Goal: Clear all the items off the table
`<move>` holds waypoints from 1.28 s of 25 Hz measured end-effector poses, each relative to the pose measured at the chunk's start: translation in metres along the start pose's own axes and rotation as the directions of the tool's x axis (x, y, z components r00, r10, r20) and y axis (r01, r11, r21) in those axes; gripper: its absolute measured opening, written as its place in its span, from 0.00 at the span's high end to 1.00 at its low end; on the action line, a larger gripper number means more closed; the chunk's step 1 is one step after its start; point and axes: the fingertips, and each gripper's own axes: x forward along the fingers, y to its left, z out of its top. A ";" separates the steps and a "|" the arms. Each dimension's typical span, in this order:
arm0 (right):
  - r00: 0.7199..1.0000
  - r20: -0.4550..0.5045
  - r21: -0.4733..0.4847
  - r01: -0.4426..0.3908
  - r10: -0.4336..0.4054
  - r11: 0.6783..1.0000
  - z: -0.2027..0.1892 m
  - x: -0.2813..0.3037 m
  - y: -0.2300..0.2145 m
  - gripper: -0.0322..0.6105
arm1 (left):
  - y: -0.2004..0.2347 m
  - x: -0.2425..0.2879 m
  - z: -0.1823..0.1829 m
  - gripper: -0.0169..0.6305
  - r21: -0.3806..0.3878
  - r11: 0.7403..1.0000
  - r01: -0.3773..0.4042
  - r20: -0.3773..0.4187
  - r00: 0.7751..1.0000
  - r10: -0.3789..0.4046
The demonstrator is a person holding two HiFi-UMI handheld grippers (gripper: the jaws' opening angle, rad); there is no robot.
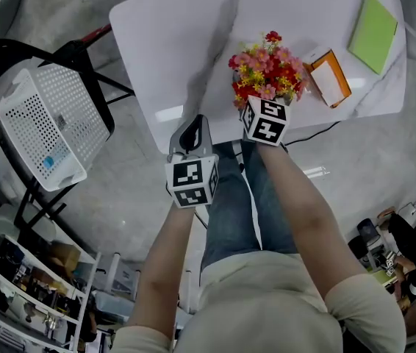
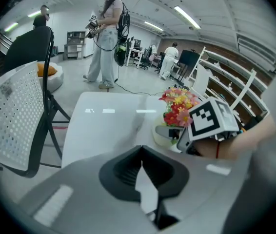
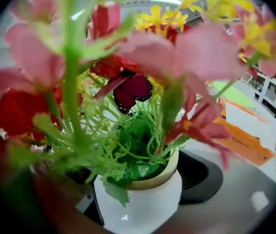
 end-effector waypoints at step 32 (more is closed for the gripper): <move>0.981 -0.021 -0.279 -0.191 0.193 0.941 0.061 -0.084 0.014 0.21 | -0.031 -0.064 0.048 0.96 -0.041 0.997 -0.071 0.116 0.990 0.075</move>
